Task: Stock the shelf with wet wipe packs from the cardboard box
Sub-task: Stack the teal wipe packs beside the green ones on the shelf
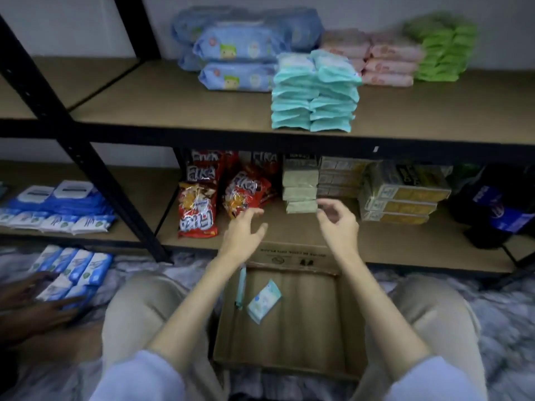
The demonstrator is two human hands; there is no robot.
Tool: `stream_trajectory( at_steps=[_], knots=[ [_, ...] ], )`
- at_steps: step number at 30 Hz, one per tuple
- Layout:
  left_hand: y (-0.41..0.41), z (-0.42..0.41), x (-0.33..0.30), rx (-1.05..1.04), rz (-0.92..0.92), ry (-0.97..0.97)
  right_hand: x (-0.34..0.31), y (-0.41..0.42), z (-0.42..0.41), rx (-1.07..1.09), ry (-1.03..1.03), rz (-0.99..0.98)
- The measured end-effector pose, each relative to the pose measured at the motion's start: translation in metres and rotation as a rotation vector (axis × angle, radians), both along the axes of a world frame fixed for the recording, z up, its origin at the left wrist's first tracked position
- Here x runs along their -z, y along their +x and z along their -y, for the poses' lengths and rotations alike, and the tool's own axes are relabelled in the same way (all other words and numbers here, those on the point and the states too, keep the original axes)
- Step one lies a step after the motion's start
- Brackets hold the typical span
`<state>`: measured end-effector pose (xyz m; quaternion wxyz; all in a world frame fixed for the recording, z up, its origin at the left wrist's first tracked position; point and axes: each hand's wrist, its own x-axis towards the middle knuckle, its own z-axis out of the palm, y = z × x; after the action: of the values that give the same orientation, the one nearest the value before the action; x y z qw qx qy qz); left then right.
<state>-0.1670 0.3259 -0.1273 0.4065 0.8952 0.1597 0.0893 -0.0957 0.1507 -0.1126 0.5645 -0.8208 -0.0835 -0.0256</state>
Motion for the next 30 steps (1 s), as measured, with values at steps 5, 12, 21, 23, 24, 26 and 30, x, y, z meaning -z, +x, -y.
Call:
stream_trajectory(
  at_steps=[5, 12, 21, 23, 24, 26, 30],
  knots=[
    [-0.028, -0.001, 0.119, -0.117, -0.408, -0.249, 0.120, -0.020, -0.009, -0.093, -0.160, -0.451],
    [-0.033, -0.003, 0.197, -0.236, -0.557, -0.288, 0.247, -0.037, -0.028, -0.106, -0.259, -0.836],
    [-0.009, -0.008, 0.265, -0.372, -0.504, -0.506, 0.335, -0.015, -0.042, -0.190, -0.395, -0.854],
    [-0.009, -0.011, 0.280, -0.333, -0.509, -0.428, 0.345, -0.007, -0.050, -0.206, -0.340, -0.828],
    [-0.009, -0.011, 0.288, -0.337, -0.507, -0.384, 0.347, -0.004, -0.057, -0.203, -0.313, -0.840],
    [-0.012, -0.006, 0.299, -0.386, -0.490, -0.374, 0.356, 0.003, -0.067, -0.109, -0.235, -0.871],
    [-0.006, -0.003, 0.313, -0.498, -0.424, -0.478, 0.367, 0.011, -0.077, -0.004, -0.229, -0.829]
  ],
)
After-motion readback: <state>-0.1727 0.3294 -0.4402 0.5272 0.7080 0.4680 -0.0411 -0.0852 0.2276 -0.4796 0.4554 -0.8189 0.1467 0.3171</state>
